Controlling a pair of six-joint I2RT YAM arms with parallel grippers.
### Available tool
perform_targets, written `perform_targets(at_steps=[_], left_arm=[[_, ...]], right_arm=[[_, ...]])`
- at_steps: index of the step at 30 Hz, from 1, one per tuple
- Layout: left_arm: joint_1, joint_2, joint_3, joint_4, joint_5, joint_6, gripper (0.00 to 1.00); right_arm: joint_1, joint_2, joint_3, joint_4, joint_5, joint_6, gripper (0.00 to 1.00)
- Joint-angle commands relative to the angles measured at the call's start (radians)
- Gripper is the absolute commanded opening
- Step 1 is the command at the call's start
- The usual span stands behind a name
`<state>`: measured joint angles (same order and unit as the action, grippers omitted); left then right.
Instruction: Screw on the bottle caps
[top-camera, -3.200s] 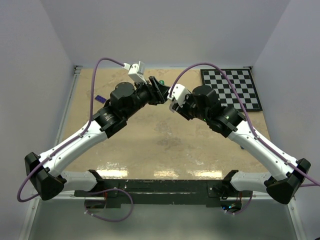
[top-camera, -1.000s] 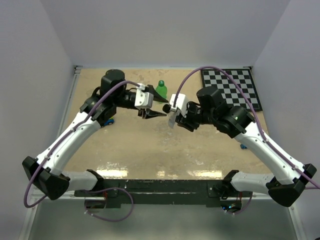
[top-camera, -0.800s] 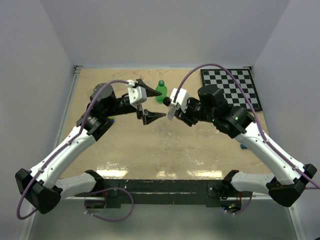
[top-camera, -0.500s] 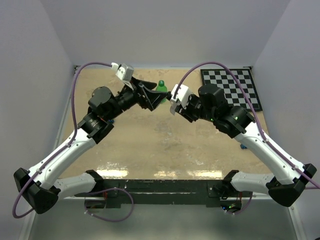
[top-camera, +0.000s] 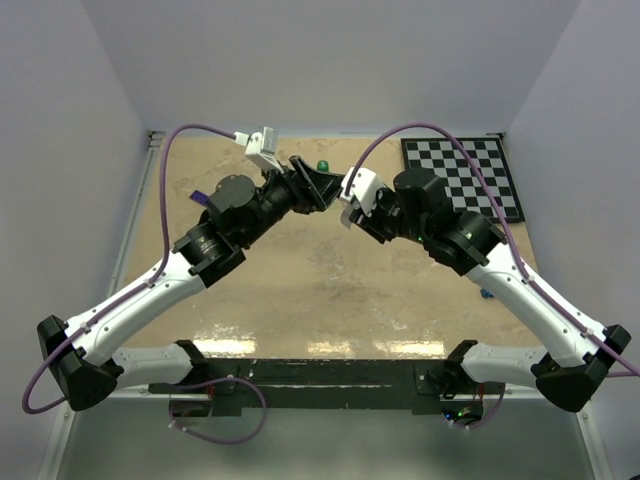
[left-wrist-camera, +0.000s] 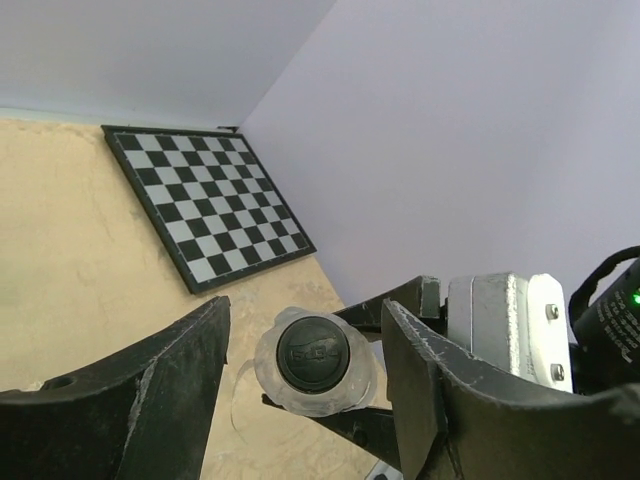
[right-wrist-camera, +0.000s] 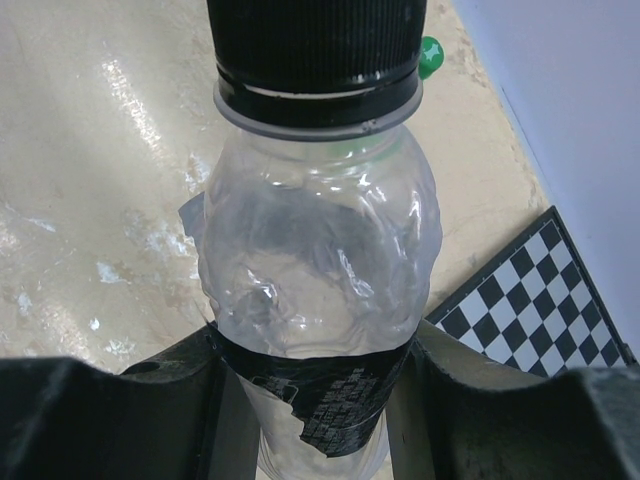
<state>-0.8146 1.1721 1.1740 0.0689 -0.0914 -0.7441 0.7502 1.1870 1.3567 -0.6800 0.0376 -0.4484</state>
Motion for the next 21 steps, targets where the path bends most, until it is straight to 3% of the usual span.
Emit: perform_targets(at_steps=[1,15,17,20,21], left_arm=[[-0.026,0.015,0.061,-0.05,-0.076,-0.003,0.66],[-0.052,0.031,0.058,-0.064,-0.062,-0.009,0.5],[-0.057,0.031,0.056,-0.063,-0.062,-0.005,0.39],[-0.06,0.031,0.053,-0.052,-0.051,0.017,0.0],[-0.06,0.029,0.055,-0.044,-0.045,0.038,0.0]], right_arm=[[0.003,-0.009,0.001,0.036,0.025,0.01,0.0],[0.003,-0.003,-0.002,0.045,0.028,0.01,0.0],[0.003,-0.004,-0.002,0.048,0.027,0.01,0.0],[0.003,-0.004,-0.004,0.048,0.016,0.01,0.0],[0.003,-0.007,-0.004,0.048,0.01,0.008,0.0]])
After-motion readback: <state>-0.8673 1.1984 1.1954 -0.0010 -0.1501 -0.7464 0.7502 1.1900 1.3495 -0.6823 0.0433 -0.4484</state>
